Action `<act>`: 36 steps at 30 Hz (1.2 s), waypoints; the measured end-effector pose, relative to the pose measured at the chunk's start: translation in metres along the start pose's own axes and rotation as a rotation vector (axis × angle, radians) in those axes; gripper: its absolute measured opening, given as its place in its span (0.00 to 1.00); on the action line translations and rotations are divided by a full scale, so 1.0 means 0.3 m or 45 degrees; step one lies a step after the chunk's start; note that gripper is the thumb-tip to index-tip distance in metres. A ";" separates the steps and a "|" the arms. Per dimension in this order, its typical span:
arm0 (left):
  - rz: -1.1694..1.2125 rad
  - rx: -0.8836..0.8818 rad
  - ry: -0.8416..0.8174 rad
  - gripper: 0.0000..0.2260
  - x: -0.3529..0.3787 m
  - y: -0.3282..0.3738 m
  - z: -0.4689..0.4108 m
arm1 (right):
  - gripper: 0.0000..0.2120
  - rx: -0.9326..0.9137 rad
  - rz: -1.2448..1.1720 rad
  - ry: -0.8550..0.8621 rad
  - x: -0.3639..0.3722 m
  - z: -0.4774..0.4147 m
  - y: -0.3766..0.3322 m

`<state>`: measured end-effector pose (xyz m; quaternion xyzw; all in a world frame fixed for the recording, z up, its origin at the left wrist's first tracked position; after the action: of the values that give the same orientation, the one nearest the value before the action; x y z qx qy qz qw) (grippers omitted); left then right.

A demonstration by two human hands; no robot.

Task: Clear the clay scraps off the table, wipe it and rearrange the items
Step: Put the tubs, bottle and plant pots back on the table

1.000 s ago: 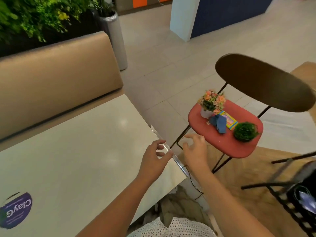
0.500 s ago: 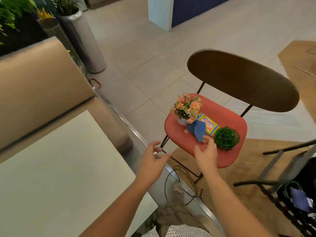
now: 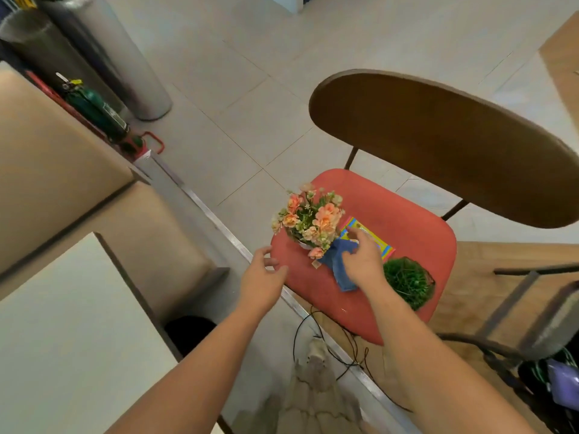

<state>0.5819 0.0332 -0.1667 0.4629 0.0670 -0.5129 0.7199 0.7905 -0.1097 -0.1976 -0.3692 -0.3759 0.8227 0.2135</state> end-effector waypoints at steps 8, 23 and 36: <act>-0.059 0.022 -0.124 0.33 0.093 0.066 -0.147 | 0.22 0.011 0.063 -0.200 0.095 -0.145 0.046; 0.179 0.027 -0.200 0.27 0.177 0.109 -0.209 | 0.28 -0.060 0.122 -0.305 0.140 -0.165 -0.025; 0.074 0.135 -0.058 0.22 0.134 0.140 -0.194 | 0.17 -0.312 0.005 -0.272 0.117 -0.132 -0.123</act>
<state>0.6562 0.0507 -0.1972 0.4903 0.0099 -0.5049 0.7103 0.8012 -0.0462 -0.2023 -0.3036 -0.4934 0.8056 0.1242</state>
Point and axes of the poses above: each hand's wrist, its own z-axis away from the middle knuckle, its own x-axis out of the palm, y = z × x, the point moved 8 cm from there along -z, towards the middle knuckle, and after that the axes turned 10 degrees about -z, right-handed, at the moved point
